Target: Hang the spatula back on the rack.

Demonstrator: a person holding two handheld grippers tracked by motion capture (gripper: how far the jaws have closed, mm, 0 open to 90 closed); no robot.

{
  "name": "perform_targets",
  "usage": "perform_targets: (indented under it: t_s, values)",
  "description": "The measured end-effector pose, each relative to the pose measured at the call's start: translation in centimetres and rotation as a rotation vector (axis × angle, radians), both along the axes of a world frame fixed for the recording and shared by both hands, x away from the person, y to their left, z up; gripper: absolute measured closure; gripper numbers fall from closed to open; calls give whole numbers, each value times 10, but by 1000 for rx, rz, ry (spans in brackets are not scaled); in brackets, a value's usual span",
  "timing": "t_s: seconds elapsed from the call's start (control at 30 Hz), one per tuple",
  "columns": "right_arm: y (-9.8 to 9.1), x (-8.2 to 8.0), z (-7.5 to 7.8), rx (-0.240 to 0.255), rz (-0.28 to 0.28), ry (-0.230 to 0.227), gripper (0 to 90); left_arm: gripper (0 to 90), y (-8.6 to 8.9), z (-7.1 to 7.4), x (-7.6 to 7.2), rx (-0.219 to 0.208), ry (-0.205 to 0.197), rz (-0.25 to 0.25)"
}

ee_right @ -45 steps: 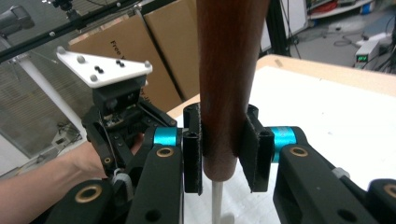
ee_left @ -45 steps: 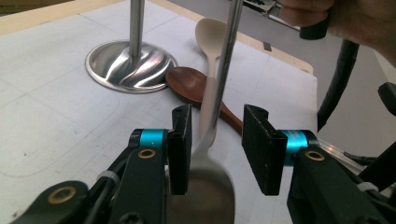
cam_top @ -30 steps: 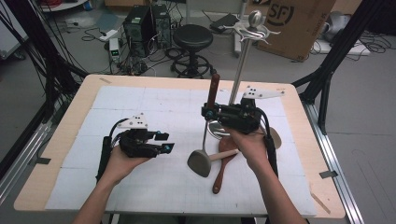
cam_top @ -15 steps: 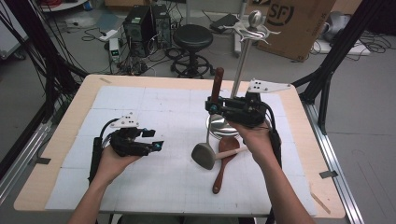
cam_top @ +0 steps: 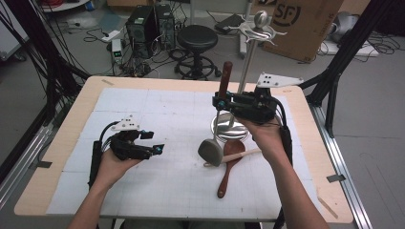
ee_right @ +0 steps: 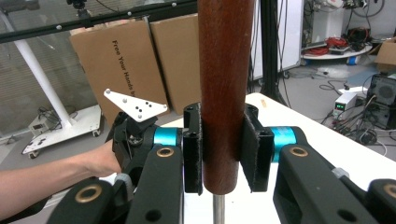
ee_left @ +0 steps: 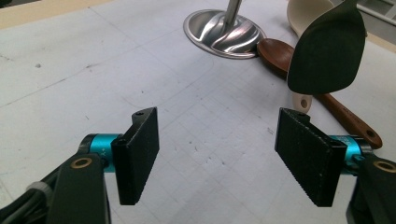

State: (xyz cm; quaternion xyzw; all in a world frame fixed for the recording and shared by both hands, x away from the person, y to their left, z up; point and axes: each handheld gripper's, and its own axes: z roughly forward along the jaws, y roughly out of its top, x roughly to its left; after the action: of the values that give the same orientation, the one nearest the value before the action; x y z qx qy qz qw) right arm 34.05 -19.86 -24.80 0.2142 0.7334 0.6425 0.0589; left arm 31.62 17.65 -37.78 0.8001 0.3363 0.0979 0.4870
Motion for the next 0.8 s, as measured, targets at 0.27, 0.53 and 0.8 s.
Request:
perform_targets:
  t_s: [0.27,0.53,0.8]
  values:
    - [-2,5,6,-5,-2,-5,730,299,1,-1,-1,5,6,10]
    - [-7,15,14,0,-14,-6,730,297,2,-1,-1,10,4,10]
    - [-10,22,23,5,-35,-16,730,291,2,-2,-1,10,6,14]
